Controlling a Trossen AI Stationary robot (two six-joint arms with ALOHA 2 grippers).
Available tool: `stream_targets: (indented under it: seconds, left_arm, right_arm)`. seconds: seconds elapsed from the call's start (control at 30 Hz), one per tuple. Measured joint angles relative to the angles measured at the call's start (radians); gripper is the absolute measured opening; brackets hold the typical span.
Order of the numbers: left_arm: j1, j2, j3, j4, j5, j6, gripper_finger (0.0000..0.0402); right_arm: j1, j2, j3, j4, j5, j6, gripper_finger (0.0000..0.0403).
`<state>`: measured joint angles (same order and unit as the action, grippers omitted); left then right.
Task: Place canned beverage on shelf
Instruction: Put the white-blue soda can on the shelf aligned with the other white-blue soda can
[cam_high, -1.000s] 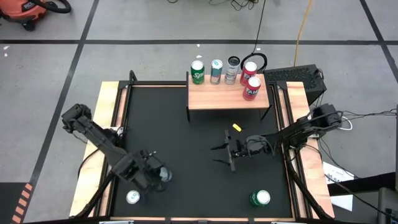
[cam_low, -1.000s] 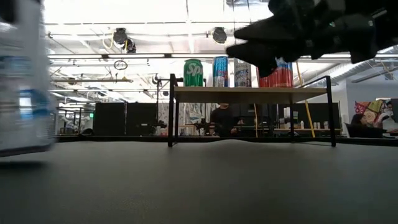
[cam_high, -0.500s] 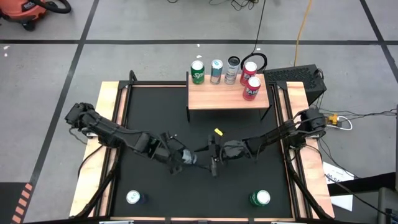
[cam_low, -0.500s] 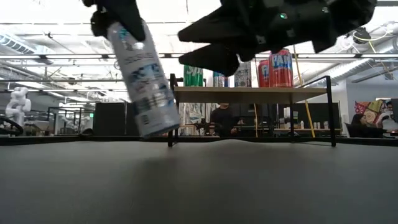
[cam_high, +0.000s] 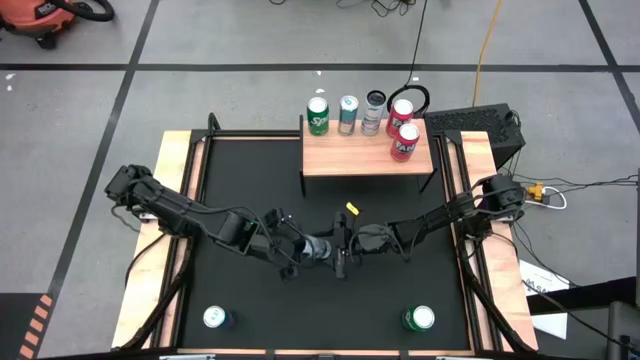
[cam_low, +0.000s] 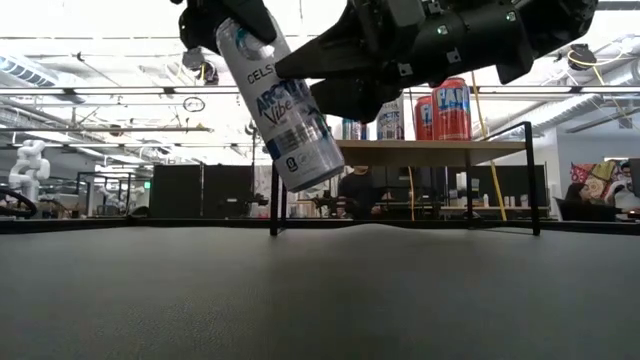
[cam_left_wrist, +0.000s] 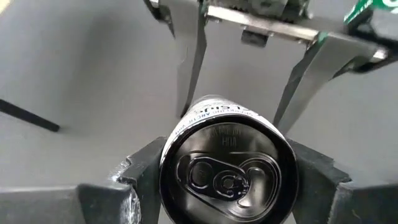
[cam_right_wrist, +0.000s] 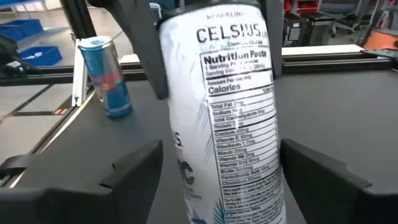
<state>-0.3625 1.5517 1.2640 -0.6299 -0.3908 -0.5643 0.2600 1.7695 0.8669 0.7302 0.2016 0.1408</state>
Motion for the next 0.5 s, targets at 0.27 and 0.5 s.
stream_targets:
  seconds: [0.27,0.5]
  left_arm:
    - [0.0,0.0,0.0,0.028,-0.03,0.029,0.0251]
    - [0.0,0.0,0.0,0.042,-0.03,0.035,0.0251]
  right_arm:
    - [0.001,-0.001,0.0,-0.009,0.04,-0.022,0.0293]
    - [0.001,-0.001,0.0,-0.01,0.034,-0.023,0.0233]
